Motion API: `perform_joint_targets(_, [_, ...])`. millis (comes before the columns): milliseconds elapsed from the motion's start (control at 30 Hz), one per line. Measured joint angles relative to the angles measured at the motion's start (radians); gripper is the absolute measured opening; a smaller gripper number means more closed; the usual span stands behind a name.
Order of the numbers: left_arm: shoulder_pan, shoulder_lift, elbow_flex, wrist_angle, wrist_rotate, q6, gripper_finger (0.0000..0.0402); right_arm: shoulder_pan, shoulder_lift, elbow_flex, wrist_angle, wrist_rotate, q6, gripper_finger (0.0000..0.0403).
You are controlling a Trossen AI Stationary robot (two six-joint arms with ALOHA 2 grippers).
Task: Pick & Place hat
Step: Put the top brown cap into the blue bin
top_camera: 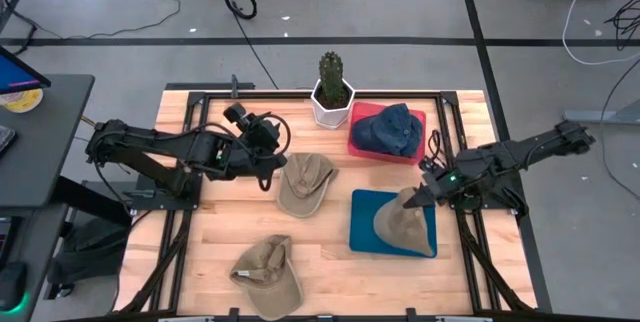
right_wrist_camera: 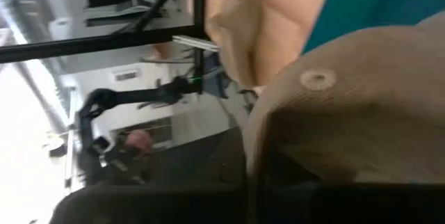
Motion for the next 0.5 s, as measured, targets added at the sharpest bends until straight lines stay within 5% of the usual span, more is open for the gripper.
perform_joint_targets(500, [0.004,0.000,0.000,0.023,0.001,0.000,0.0169,0.028,0.008,-0.028,-0.091,0.084,0.044,0.0000])
